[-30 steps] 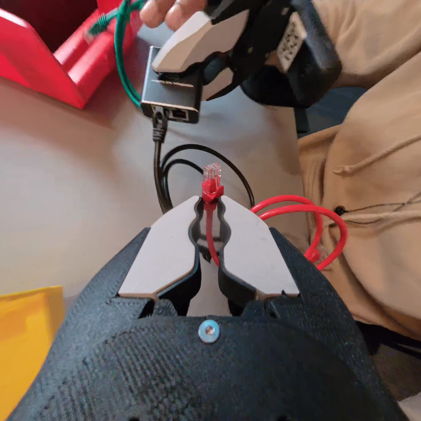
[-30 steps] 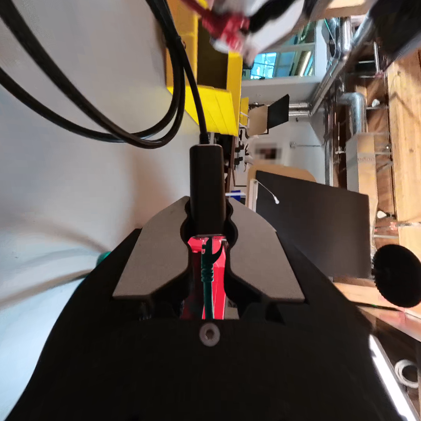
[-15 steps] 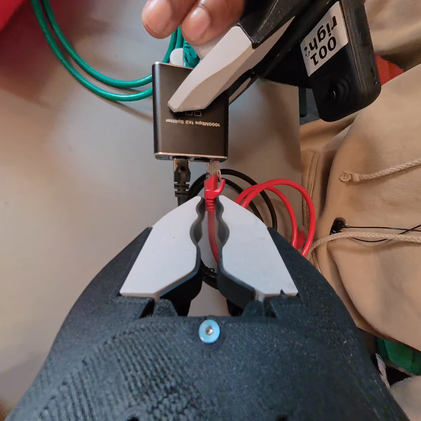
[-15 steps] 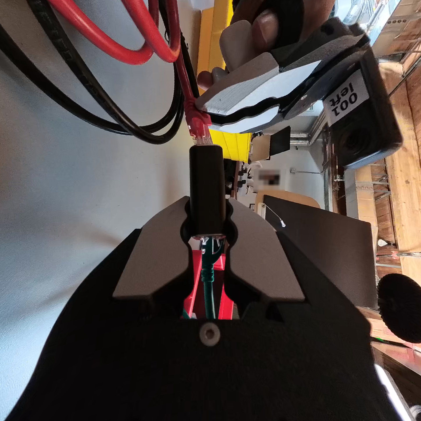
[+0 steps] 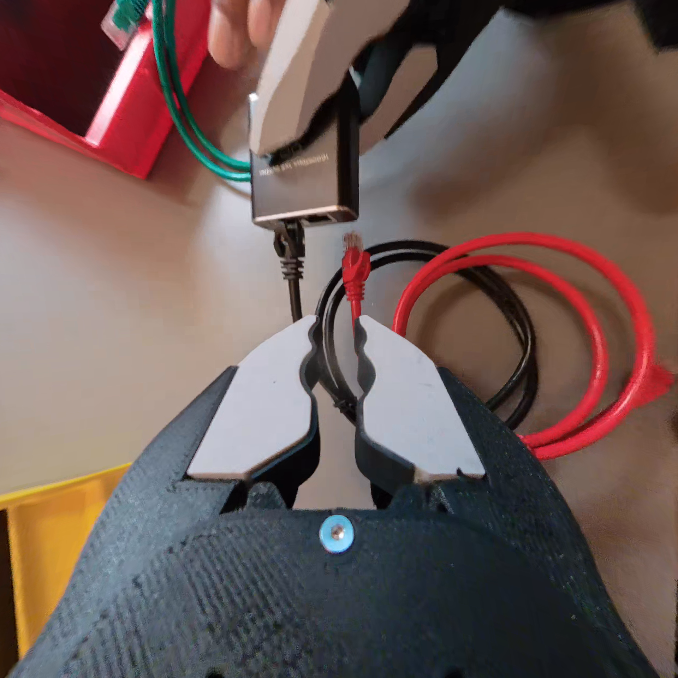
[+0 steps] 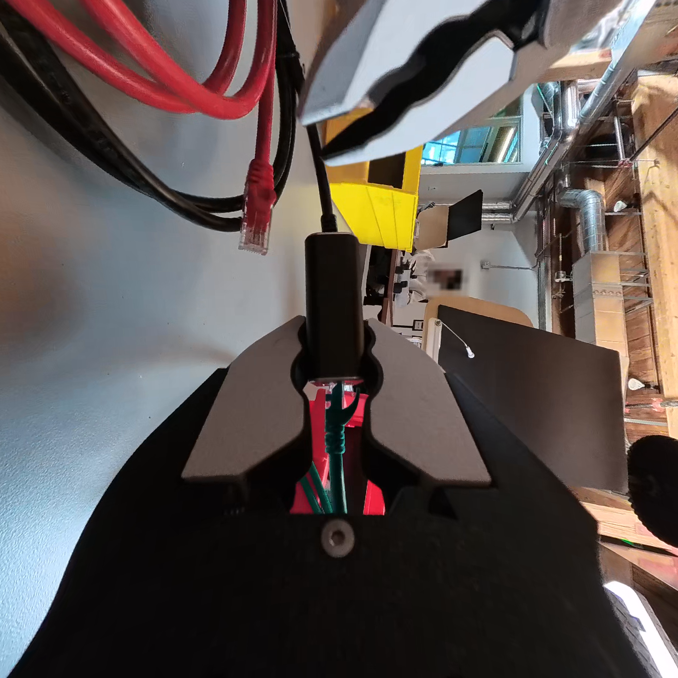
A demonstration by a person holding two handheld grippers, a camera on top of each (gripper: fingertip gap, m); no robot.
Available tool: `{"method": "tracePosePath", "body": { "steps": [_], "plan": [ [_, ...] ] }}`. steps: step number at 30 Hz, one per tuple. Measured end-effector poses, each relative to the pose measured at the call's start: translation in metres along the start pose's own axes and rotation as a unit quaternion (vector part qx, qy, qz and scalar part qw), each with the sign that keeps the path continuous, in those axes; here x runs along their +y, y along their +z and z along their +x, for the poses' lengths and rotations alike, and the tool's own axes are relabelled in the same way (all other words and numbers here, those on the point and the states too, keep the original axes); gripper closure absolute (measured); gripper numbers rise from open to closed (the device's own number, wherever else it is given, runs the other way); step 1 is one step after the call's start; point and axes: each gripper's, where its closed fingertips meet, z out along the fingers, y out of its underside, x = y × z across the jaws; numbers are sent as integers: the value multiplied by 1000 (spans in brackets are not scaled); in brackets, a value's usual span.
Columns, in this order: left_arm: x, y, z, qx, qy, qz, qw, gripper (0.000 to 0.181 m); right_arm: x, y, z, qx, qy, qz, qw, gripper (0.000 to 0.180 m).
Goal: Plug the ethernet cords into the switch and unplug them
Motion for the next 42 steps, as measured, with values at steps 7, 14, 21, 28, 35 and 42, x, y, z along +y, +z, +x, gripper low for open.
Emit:
{"method": "tracePosePath", "body": {
  "steps": [7, 14, 21, 28, 35, 42],
  "plan": [
    [14, 18, 4, -39, 25, -52, 998, 164, 2, 1, -2, -4, 4, -4, 1000, 154],
    [19, 29, 9, -42, 30, -89, 995, 158, 5, 3, -7, -15, 7, -6, 1000, 153],
    [25, 37, 13, -35, 27, -106, 993, 165, 6, 5, -9, -20, 9, -10, 1000, 153],
    [20, 45, 8, -55, 28, -86, 994, 168, 9, 4, -8, -18, 14, -15, 1000, 153],
    [15, 42, 8, -42, 45, -61, 996, 174, 11, 3, -10, -25, 23, -15, 999, 153],
    [6, 2, 8, 190, -158, 27, 969, 175, 4, -4, 0, -3, 41, 20, 999, 154]
  ]
}}
